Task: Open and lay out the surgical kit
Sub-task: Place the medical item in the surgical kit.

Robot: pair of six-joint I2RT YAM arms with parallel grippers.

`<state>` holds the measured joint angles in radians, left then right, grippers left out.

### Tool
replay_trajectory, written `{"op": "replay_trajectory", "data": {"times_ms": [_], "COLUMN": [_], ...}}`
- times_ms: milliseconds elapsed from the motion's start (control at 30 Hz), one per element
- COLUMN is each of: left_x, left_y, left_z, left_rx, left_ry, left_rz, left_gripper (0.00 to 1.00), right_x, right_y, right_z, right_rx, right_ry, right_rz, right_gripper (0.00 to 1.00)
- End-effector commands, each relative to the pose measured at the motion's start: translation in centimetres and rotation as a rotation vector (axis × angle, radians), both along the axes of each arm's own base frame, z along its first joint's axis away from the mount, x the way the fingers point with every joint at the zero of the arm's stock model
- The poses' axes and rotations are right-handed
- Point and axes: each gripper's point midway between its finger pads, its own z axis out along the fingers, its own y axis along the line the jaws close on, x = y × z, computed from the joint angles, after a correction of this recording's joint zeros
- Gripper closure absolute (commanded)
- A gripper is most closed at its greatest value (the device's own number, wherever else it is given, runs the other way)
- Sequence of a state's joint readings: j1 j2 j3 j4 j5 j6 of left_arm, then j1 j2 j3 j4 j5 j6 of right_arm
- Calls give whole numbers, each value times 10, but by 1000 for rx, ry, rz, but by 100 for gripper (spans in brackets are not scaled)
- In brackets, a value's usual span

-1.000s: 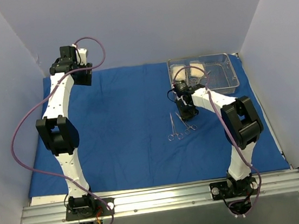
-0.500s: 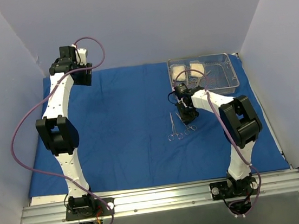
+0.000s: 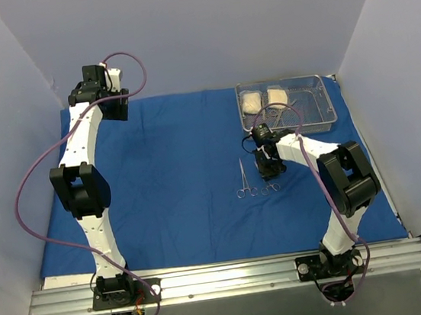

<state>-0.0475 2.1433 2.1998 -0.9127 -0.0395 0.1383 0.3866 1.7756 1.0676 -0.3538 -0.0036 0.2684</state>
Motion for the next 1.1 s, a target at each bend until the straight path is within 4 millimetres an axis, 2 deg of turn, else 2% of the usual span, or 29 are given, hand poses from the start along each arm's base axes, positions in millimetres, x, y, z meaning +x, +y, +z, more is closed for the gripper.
{"op": "replay_trajectory", "data": {"times_ms": [0,467,633,933,1067], "left_x": [2,2,1,2,3], "left_y": [-1,2,3,3,5], "left_z": [24,22,21,18,19], "left_rx": [-29,-29,-30,-32,-31], "left_ry": [-64,-59,-56,-53,-56], "left_rz": [0,7,8,9,13], "left_gripper": [29,29,29,29,29], "right_x": [-38,-25,-27,-13,-17], "right_y": [-20,-33,-51,-39,-31], "right_z": [-11,-17,-20,-8,-9], "right_rx": [-73,-58,-59,-34,-29], "right_ry": [123,79,73,28,45], "right_rz": [-59,-278,-348,-255,-192], "right_gripper": [100,100,100,100,100]}}
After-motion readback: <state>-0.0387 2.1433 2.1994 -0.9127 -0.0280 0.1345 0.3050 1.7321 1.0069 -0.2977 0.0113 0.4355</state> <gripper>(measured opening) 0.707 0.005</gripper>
